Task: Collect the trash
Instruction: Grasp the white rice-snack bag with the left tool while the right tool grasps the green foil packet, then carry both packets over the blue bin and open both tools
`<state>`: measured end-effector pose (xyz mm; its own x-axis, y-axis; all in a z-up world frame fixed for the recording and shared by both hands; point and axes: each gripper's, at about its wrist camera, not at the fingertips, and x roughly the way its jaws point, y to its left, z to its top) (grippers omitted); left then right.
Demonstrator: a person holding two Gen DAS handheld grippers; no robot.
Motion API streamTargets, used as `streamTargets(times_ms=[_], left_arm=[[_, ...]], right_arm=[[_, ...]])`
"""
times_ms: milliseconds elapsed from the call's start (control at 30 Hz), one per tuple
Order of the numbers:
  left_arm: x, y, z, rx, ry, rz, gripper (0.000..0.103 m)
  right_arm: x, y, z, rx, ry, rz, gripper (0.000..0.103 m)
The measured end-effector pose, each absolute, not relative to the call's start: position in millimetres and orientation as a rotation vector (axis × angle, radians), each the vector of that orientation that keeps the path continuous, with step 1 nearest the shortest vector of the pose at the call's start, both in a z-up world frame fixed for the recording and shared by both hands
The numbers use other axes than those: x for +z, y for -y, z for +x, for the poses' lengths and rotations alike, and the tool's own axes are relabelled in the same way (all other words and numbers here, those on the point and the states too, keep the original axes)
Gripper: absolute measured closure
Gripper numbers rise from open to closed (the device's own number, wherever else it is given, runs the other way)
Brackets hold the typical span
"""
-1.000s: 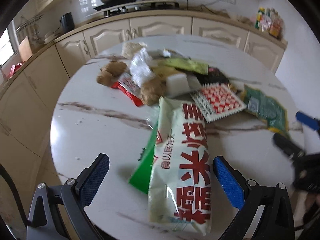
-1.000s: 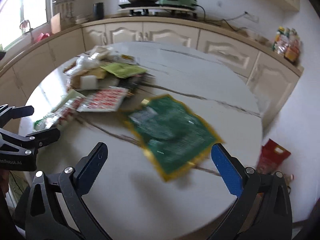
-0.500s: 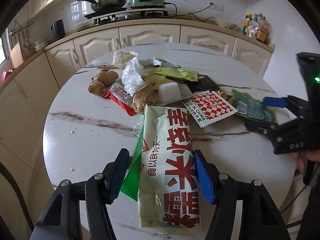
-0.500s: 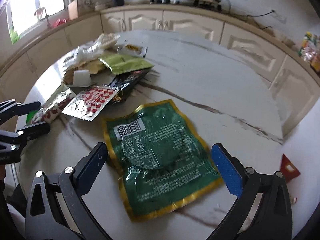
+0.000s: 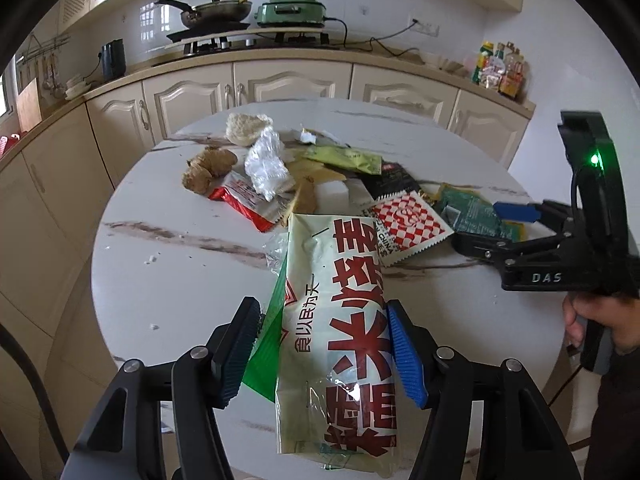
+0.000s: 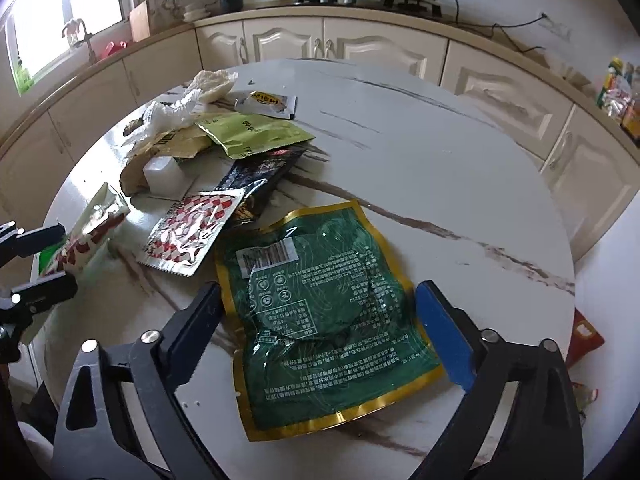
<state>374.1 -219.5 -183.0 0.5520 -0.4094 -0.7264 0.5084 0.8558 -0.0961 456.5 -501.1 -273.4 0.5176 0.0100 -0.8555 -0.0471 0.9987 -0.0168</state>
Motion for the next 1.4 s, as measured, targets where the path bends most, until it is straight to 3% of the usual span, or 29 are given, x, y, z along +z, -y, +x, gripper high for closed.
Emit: streamTargets(times_ms=[33,267,333,500,533,600,1067,1400], left_arm=[[-181,217,373,-0.548,-0.820,0.124,0.044],[-173,209,367,-0.561,-0.813,0.109,0.044],[-170,205,364,-0.563,-0.807,0.102,0.044],[-164,199,362,-0.567,-0.803,0.093,0.044],[-164,199,361,-0.571,-0.803,0.091,0.044],[-161,197,361,-0.578,-0.801,0.086,0.044],[-149,179,356,-0.585,-0.774,0.056,0.044],[-120,117,353,-0.541,-0.672,-0.027,0.044]], right_arm=[[-271,499,453,0.034,-1.013,-0.031,0.026],[-267,495,445,0.031,-0.991,0.030,0.041],[-264,497,440,0.028,-0.979,0.059,0.051],[-260,492,430,0.003,-0.960,0.057,0.058],[-258,490,427,-0.003,-0.947,0.055,0.073],[-246,492,422,0.004,-0.898,0.091,0.082],[-215,451,410,-0.039,-0.833,-0.021,0.090],[-148,394,409,-0.029,-0.624,-0.058,0.090]])
